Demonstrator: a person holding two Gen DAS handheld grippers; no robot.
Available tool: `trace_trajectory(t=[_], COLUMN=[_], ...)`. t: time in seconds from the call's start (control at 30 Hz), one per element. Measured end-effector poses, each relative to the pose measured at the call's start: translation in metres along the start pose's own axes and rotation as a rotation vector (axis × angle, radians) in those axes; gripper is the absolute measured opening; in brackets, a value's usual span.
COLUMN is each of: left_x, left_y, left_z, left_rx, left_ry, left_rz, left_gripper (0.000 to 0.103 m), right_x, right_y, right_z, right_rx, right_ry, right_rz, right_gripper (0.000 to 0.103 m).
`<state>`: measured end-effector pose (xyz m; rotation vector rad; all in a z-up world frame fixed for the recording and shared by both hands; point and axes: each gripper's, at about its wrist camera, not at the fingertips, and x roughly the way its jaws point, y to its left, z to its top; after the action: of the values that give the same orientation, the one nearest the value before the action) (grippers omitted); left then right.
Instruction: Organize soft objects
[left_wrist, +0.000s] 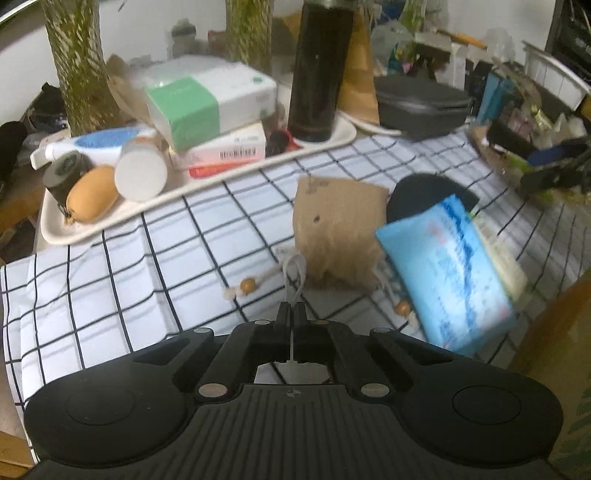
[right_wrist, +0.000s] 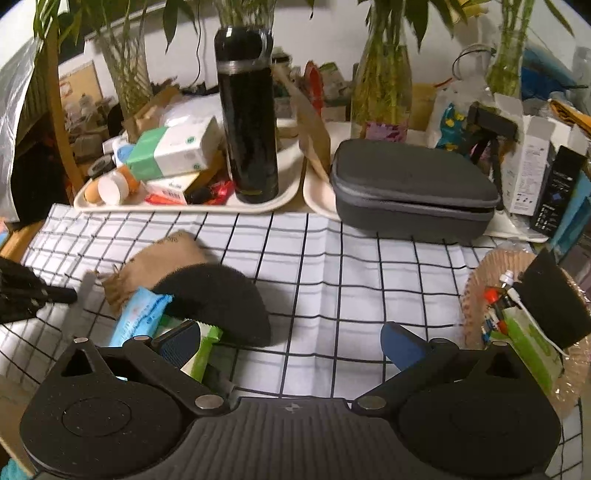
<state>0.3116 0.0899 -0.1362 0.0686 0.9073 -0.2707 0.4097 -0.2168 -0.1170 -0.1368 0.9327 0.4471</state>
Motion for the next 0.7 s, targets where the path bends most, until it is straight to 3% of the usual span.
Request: trace_trajectory(t=[0.13,0.27,0.43,0.7], left_x=[-0.005,-0.014,-0.025,-0.026], left_y=[0.001,0.003,0.002,0.0], left_z=[0.004,0.008,0.014,0.014], left_rx=[-0.012,-0.03,-0.048,-0.054], left_ry=[-0.034,-0.075,-0.126,-0.151], left_rz=[-0.003,-0.002,-0.018,-0.025], left_gripper=[0.001,0.001,0.001,0.001], right_x=[0.013,0.023,0.041,0.064], right_y=[-0.005,-0.016,-0.019,0.005], right_z=[0.001,0.001,-0.002,-0.012], right_rx=[0.049,0.179,0.267,0.214], right_ry=[0.052,0.113,0.21,0.336], right_rz=[0.067,0.203,0.327,0.416], right_gripper=[0.103,0.101,0.087,0.064])
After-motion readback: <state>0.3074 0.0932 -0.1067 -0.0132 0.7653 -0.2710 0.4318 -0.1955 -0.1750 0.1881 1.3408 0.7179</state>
